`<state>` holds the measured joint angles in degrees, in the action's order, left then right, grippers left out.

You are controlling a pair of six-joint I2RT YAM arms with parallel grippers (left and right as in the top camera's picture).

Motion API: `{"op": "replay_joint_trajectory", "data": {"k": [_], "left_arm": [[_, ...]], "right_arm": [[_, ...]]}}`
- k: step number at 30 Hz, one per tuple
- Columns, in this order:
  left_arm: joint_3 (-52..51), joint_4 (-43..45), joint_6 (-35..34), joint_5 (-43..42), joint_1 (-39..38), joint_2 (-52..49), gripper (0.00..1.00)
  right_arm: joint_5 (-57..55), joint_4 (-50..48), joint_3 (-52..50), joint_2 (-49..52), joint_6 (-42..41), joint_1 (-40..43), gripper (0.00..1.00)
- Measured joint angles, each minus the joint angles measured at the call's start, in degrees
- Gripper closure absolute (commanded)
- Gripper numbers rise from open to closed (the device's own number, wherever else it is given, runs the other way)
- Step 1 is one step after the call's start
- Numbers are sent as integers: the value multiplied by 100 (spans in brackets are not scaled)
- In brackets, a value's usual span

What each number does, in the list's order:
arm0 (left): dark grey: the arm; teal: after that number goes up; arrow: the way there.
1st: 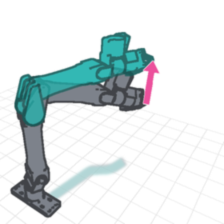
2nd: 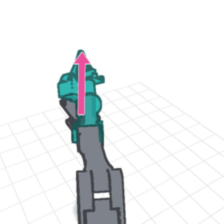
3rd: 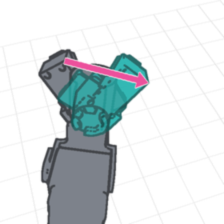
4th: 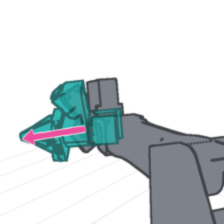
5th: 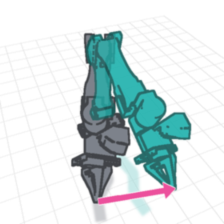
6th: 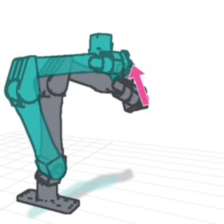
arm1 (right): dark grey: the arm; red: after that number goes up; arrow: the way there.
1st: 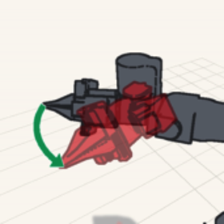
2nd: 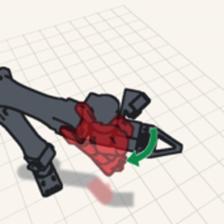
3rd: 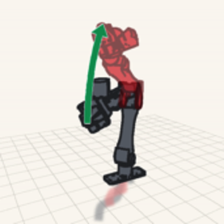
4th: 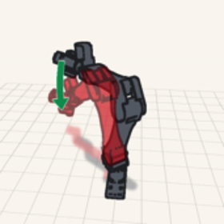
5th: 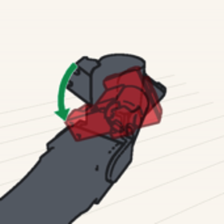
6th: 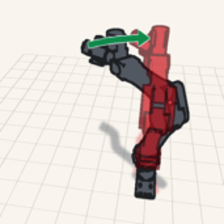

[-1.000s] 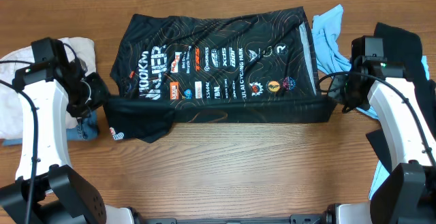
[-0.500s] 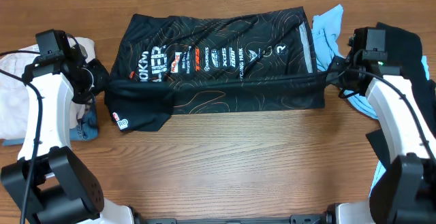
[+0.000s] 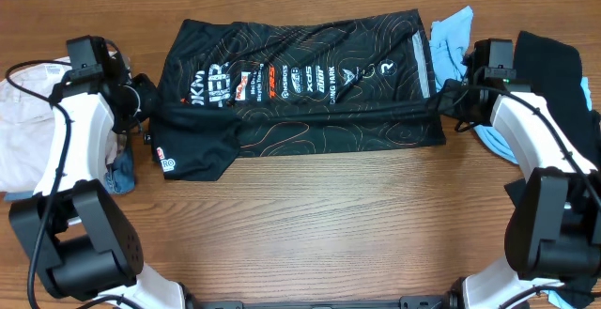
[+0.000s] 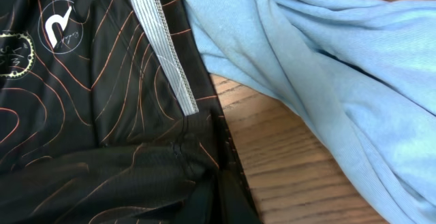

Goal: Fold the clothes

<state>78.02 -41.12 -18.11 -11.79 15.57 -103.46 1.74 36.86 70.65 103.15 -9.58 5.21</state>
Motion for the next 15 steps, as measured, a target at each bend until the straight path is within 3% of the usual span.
{"op": "replay_joint_trajectory", "data": {"k": [2, 3, 4, 6, 15], "left_arm": [[0, 92, 4, 2, -46, -48, 60], [0, 162, 4, 4, -61, -63, 46], [0, 221, -11, -2, -61, -70, 38], [0, 247, -63, 4, -59, -72, 35], [2, -374, -63, 0, -59, -72, 33]], "right_arm": [[44, -42, 0, 20, 11, 0, 55], [63, -61, 0, 22, 20, 0, 40], [83, -92, 0, 22, 33, 0, 38], [87, -79, 0, 22, 66, 0, 38], [101, 483, 0, 22, 59, 0, 38]]}}
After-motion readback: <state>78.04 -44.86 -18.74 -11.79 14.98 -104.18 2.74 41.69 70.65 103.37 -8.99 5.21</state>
